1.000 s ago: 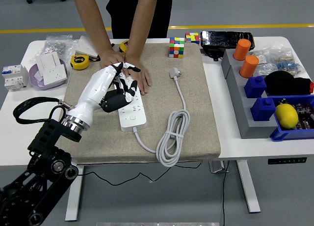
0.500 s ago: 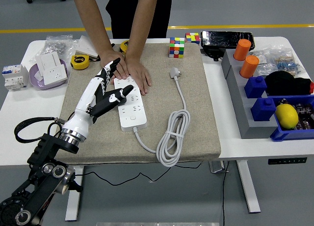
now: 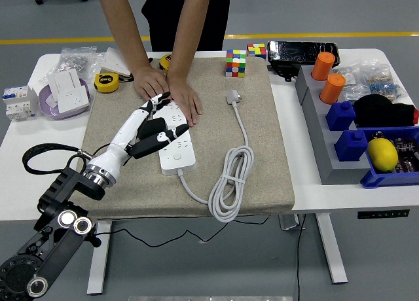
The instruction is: Pick up the plug,place it near the board,insert it into the board,press the button
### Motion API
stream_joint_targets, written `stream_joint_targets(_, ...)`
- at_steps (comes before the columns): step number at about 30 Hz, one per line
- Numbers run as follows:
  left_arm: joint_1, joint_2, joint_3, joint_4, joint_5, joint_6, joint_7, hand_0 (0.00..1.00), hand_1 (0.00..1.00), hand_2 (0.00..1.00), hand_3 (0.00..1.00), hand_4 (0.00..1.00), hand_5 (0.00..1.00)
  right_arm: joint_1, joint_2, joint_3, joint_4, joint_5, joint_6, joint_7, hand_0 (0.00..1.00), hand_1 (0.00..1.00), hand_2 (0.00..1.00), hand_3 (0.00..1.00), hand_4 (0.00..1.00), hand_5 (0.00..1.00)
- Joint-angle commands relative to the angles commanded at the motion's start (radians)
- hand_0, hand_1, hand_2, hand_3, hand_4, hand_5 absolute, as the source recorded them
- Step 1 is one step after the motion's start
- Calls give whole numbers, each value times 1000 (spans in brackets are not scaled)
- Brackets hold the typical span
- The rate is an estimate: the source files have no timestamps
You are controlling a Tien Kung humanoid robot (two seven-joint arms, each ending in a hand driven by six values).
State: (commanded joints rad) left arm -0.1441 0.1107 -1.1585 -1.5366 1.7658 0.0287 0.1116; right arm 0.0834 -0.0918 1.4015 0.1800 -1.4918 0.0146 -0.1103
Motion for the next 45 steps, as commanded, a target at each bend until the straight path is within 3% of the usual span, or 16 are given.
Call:
stream_joint_targets(5,-26,11,32,24,201,-71,83,228,77,186,819,696,52,0,0,1,0,-1,0,0,818,747,742,757,998,807)
stream_joint_targets(6,-31,13,38,31,236,-92,104,182,35,155,756,549,2,0,0,1,0,-1,0,-1,819,746,742,757,998,806)
stream_joint_targets(11,-45,16,61,55,318,-154,166,182,35,155,756,549,2,0,0,1,0,-2,0,-1,819,746,742,757,998,806)
stream_joint_targets(12,-47,17,64,60,329,-161,173,172,27,152,766,513,2,1,0,1,0,-2,0,-1,818,747,742,757,998,806)
stream_joint_targets(24,-53,22,95,84,365,-175,190,163,24,152,785,487,2,1,-1,0,0,-1,0,-1,818,747,742,757,998,806)
stream_joint_targets(31,-45,6,89,91,386,-173,194,165,24,152,788,483,2,-1,0,0,0,-4,1,-1,819,747,742,757,998,806)
stream_joint_targets(45,-47,6,103,110,386,-171,195,164,25,153,793,483,2,-3,0,0,0,-6,0,-1,818,746,742,757,998,806)
